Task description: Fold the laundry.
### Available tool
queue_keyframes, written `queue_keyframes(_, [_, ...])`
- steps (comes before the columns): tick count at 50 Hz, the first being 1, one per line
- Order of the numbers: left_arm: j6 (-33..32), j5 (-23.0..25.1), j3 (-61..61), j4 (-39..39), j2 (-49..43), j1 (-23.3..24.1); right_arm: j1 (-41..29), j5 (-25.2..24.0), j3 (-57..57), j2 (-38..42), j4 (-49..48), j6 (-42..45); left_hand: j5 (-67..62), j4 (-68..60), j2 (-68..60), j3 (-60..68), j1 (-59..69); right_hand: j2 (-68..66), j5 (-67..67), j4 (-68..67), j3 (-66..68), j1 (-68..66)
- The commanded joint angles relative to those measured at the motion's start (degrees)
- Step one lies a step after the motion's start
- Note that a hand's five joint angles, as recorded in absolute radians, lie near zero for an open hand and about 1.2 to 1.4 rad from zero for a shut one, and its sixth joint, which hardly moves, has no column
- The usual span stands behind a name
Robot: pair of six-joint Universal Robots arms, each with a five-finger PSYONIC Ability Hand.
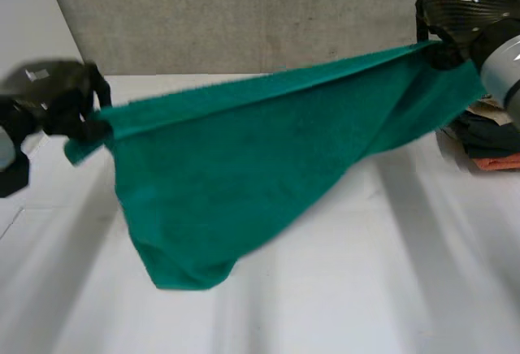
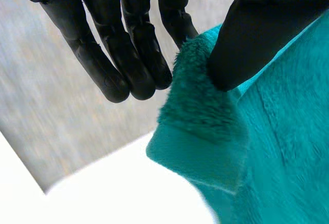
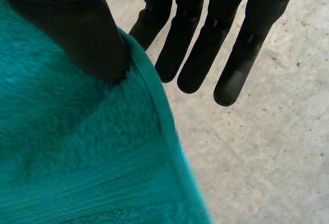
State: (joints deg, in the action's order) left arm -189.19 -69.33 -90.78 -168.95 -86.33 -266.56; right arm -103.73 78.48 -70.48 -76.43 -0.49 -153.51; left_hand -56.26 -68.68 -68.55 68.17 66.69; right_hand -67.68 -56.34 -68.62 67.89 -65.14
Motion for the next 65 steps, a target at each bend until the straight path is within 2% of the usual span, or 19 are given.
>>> queue_keyframes(1, [-2.93,0.51,3.32,-2.62,-16.93,0.25,0.55,-1.13,6.93,7.86,14.63,5.58,-13.74,-11.32,-11.45,11.83,13.31,-12.32,-13.66,-11.38,12.11,-14.86])
queue_keyframes(6, [-5.13,0.07,14.99,-5.25,-26.69,2.53,-0.77,-0.17,12.99,16.83,14.03,7.35,-13.74,-11.32,-11.45,11.83,13.31,-12.32,-13.66,-11.38,12.11,-14.86])
queue_keyframes(9, [-5.05,-1.6,25.54,-10.42,-31.44,3.41,-1.56,2.9,20.1,21.58,7.19,4.9,-13.74,-11.32,-11.45,11.83,13.31,-12.32,-13.66,-11.38,12.11,-14.86])
queue_keyframes(10, [-5.13,-2.73,30.52,-14.44,-32.49,3.59,-1.74,4.56,23.43,23.07,2.73,3.41,-13.74,-11.32,-11.45,11.83,13.31,-12.32,-13.66,-11.38,12.11,-14.86])
queue_keyframes(12, [-4.61,-4.05,36.6,-21.73,-32.85,3.68,-2.0,5.72,26.26,23.26,-2.73,1.91,-13.74,-11.32,-11.45,11.83,13.31,-12.32,-13.66,-11.38,12.11,-14.86])
queue_keyframes(16, [-0.06,-7.82,41.72,-32.2,-31.72,3.86,-2.44,6.25,28.3,21.07,-21.69,-1.95,-13.74,-11.32,-11.45,11.83,13.31,-12.32,-13.66,-11.38,12.11,-14.86])
queue_keyframes(20, [6.18,-10.04,41.56,-35.49,-29.87,4.03,-2.18,5.12,25.67,17.21,-29.03,-3.46,-13.74,-11.32,-11.45,11.83,13.31,-12.32,-13.66,-11.38,12.11,-14.86])
queue_keyframes(23, [7.87,-9.51,39.55,-34.26,-28.99,3.86,-2.18,3.01,23.64,15.61,-27.9,-3.72,-13.74,-11.32,-11.45,11.83,13.31,-12.32,-13.66,-11.38,12.11,-14.86])
queue_keyframes(29, [7.17,-7.84,25.76,-31.71,-25.03,2.54,-1.83,-2.18,13.46,12.54,-23.16,-3.9,-13.74,-11.32,-11.45,11.83,13.31,-12.32,-13.66,-11.38,12.11,-14.86])
queue_keyframes(35, [6.91,-6.7,10.13,-33.37,-23.71,1.31,-1.56,-6.49,-0.67,11.04,-21.4,-3.11,-13.74,-11.32,-11.45,11.83,13.31,-12.32,-13.66,-11.38,12.11,-14.86])
queue_keyframes(40, [4.98,-3.19,1.23,-35.83,-25.73,1.48,-0.86,-7.11,-8.7,13.32,-20.34,-0.92,-13.74,-11.32,-11.45,11.83,13.31,-12.32,-13.66,-11.38,12.11,-14.86])
queue_keyframes(45, [0.15,-0.28,-2.38,-38.04,-30.38,1.39,-0.07,-7.11,-10.82,18.85,-19.03,0.23,-13.74,-11.32,-11.45,11.83,13.31,-12.32,-13.66,-11.38,12.11,-14.86])
queue_keyframes(53, [-3.2,-1.6,-2.39,-34.79,-31.8,0.6,1.69,-5.44,-3.88,26.85,-11.39,-2.4,-13.74,-11.32,-11.45,11.83,13.31,-12.32,-13.66,-11.38,12.11,-14.86])
queue_keyframes(54, [-3.03,-1.69,-2.3,-34.61,-31.45,0.52,1.86,-5.0,-3.09,27.38,-10.16,-3.1,-13.74,-11.32,-11.45,11.83,13.31,-8.3,-9.64,-7.36,8.09,-10.84])
queue_keyframes(55, [-2.94,-1.69,-2.3,-34.17,-30.84,0.43,2.21,-4.22,-1.34,28.34,-7.88,-4.76,-13.74,-11.32,-11.45,11.83,13.31,6.4,5.05,7.33,-6.61,3.86])
queue_keyframes(57, [-3.11,-1.78,-2.3,-34.08,-30.31,0.43,2.48,-3.42,0.42,29.4,-5.85,-6.53,-13.74,-11.32,-11.45,11.83,13.31,17.6,16.26,18.53,-17.81,15.06])
queue_keyframes(62, [-2.85,-1.51,-2.39,-33.99,-29.25,-0.01,3.62,-0.78,4.38,31.52,-0.49,-13.56,-13.74,-11.32,-11.45,11.83,13.31,32.76,31.42,33.7,-32.97,30.22])
queue_keyframes(65, [-2.85,-1.69,-2.47,-33.82,-28.98,-0.01,4.41,-0.43,5.62,32.05,2.42,-19.53,-13.74,-11.32,-11.45,11.83,13.31,33.79,32.45,34.73,-34.0,31.25])
